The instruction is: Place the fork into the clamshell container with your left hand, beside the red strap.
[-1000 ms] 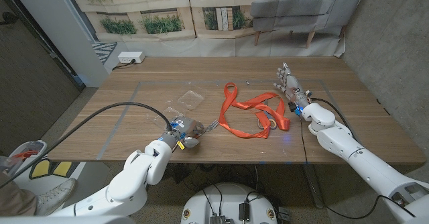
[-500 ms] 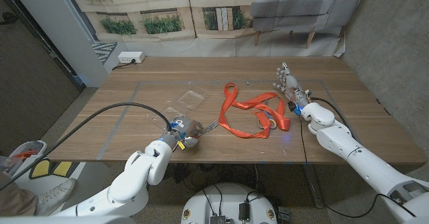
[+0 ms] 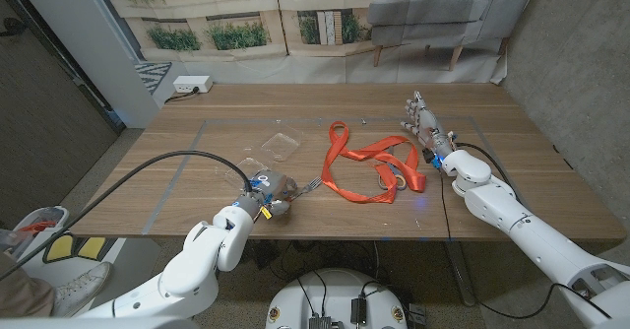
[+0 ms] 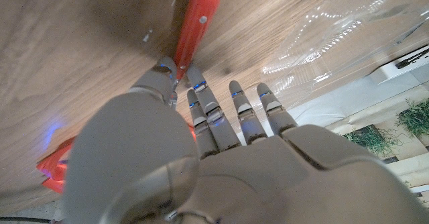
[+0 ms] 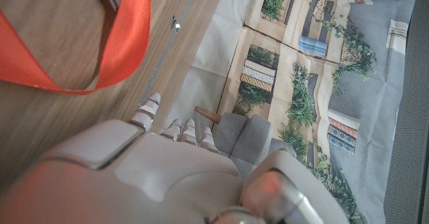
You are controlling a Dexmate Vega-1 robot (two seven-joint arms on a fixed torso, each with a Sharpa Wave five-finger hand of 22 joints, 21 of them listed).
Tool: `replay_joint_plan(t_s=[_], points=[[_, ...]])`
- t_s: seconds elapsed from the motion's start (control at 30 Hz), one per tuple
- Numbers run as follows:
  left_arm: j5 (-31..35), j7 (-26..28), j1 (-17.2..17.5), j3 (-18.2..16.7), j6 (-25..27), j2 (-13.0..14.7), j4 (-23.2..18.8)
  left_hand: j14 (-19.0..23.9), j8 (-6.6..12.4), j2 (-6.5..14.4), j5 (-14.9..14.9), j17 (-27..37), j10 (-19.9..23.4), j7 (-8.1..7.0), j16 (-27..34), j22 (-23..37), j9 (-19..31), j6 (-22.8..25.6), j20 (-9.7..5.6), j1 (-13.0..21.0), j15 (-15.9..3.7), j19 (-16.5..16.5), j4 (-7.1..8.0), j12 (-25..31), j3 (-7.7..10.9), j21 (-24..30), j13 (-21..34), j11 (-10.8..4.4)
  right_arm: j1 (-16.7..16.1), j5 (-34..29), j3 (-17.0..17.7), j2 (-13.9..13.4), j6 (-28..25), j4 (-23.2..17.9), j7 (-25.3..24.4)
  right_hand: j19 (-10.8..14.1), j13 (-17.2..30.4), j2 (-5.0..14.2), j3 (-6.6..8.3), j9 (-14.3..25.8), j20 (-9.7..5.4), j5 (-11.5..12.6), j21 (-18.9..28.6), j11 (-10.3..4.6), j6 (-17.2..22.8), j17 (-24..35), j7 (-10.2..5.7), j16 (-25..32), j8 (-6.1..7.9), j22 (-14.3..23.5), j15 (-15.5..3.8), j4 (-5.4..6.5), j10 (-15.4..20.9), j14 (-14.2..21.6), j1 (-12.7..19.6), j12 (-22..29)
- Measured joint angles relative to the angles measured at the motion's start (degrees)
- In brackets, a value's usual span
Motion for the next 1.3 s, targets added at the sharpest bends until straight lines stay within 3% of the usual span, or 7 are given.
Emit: replay_joint_plan(t_s=[0.47,1.3], points=[[-0.49,0.55,-0.91,0.22,-0.83,-0.36,0.71,1.80,0.89,0.00,0.49,0.00,3.27,-0.01,0.32,0.00,-0.01,3.87,-0.41,2.72,-0.04,0.40,-0.48,0.85,-0.48,0.00,0.21,-0.01,0.33,0.00,0.00,0.00,-0.04,0.22,0.14,0.00,0.00,0.00,0.00,0.00,0.00,0.00,0.00,0.00,0.00,0.00,0.00,0.00,0.00,0.00,0.00,0.00,0.00,0.00,0.00,0.00],[-4.07,4.73,-0.67,-0.73,-2.46,-0.51,0.98,2.50,0.31,0.29,0.61,0.27,4.41,0.23,0.44,0.00,-0.01,3.66,-0.41,5.28,0.05,1.02,-0.46,1.51,-0.97,0.00,0.91,0.29,0.94,0.23,-0.11,0.55,-0.06,1.55,0.38,0.00,0.00,0.00,0.00,0.00,0.00,0.00,0.00,0.00,0.00,0.00,0.00,0.00,0.00,0.00,0.00,0.00,0.00,0.00,0.00,0.00]])
